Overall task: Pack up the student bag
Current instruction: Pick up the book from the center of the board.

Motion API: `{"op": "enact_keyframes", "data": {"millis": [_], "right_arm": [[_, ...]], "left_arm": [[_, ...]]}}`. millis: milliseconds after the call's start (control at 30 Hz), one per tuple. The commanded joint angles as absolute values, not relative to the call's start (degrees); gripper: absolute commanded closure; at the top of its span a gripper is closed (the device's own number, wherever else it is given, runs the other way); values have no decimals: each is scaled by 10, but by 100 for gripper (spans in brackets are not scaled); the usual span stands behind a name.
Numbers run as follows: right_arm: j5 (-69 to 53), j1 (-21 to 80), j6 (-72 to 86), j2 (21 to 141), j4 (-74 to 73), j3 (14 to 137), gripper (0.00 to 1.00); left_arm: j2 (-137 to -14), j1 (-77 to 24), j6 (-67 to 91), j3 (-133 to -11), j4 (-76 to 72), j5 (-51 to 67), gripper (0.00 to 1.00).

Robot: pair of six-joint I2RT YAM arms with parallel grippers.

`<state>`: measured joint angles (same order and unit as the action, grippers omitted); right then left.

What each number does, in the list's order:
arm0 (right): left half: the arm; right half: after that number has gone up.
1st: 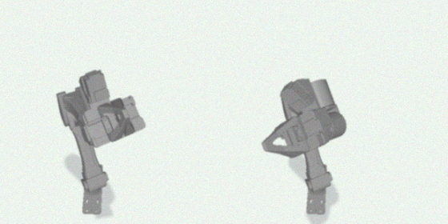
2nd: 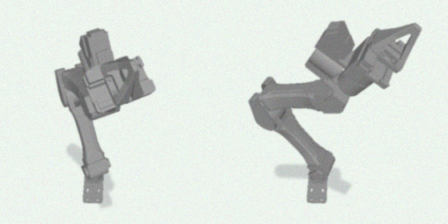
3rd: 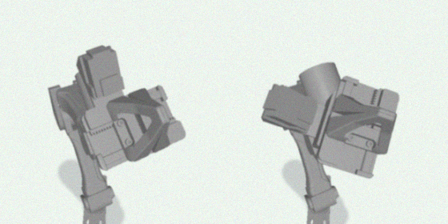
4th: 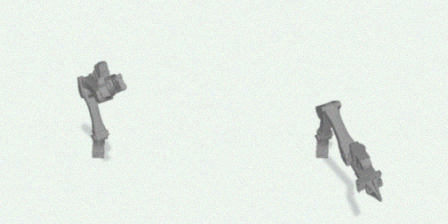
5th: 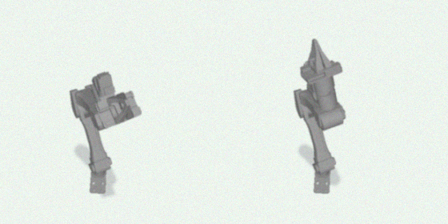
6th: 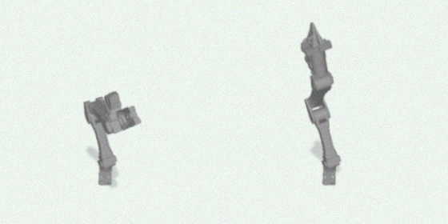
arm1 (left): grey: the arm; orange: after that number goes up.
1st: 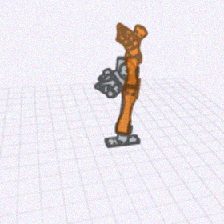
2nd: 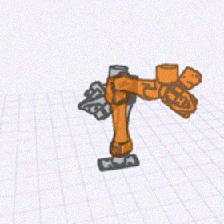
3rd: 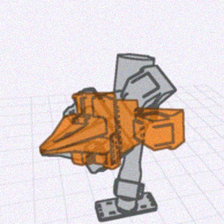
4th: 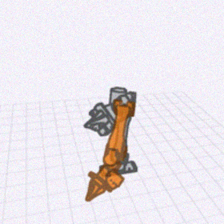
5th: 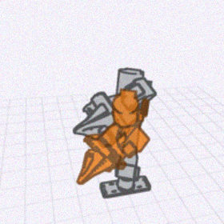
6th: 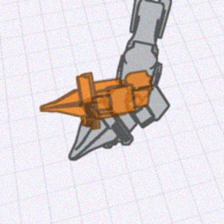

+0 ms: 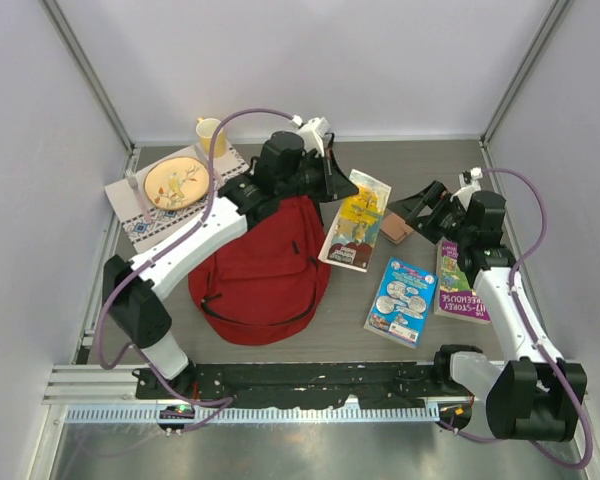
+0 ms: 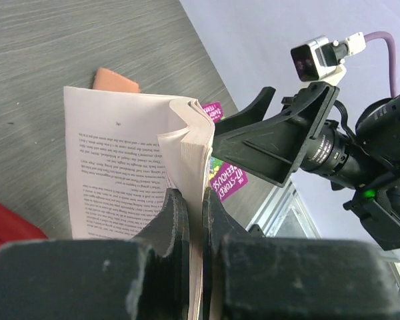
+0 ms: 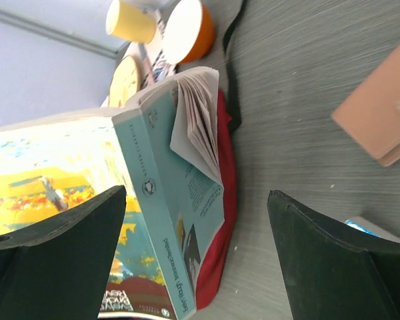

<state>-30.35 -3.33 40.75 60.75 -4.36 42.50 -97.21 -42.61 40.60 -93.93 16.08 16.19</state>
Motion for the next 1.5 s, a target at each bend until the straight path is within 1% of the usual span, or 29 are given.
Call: {"op": "enact_keyframes", "data": {"millis": [0, 133, 233, 267, 300, 367, 400, 433, 533, 633, 767, 867, 1000, 1033, 1133, 1233, 1267, 1367, 1467], "right_arm": [[-404, -32, 438, 550, 15, 407, 7], [-448, -27, 452, 535, 45, 381, 8], [-464, -19, 449, 538, 17, 374, 7], [-458, -18, 449, 532, 7, 369, 7], [-426, -18, 449, 524, -4, 363, 7], [-397, -18, 434, 493, -61, 346, 7], [-349, -18, 432, 482, -83, 337, 7], [-328, -18, 432, 469, -127, 331, 7], [-268, -18, 439, 419, -172, 301, 7], [-244, -18, 446, 381, -204, 266, 7], [-277, -18, 446, 360, -214, 227, 7], [-294, -18, 444, 349, -207, 207, 7], [-322, -18, 447, 361, -172, 179, 7], [-331, -18, 456, 377, -143, 173, 7], [-345, -18, 460, 402, -112, 170, 7], [-331, -18, 446, 409, -118, 183, 7], [-325, -18, 443, 409, -120, 190, 7], [-300, -18, 434, 405, -143, 200, 7], [-293, -18, 438, 403, -149, 207, 7]], "left_arm": [[-912, -425, 418, -890, 91, 164, 100], [-885, -425, 437, -857, 66, 178, 100], [-868, -425, 461, -827, 36, 205, 100], [-867, -425, 468, -821, 29, 213, 100], [-866, -425, 476, -809, 13, 223, 100], [-868, -425, 504, -791, -14, 250, 100], [-870, -426, 511, -772, -39, 256, 100], [-874, -426, 525, -763, -51, 263, 100], [-902, -431, 558, -730, -111, 284, 100], [-940, -439, 567, -716, -141, 288, 100], [-1002, -447, 567, -703, -154, 286, 100], [-1023, -447, 566, -689, -161, 281, 100], [-1058, -448, 556, -693, -149, 280, 100], [-1064, -448, 554, -698, -142, 281, 100], [-1066, -448, 563, -718, -151, 313, 100], [-1047, -448, 539, -750, -107, 295, 100], [-1041, -448, 526, -775, -59, 287, 100], [-1018, -449, 497, -810, -2, 272, 100], [-994, -448, 497, -828, 22, 279, 100]]}}
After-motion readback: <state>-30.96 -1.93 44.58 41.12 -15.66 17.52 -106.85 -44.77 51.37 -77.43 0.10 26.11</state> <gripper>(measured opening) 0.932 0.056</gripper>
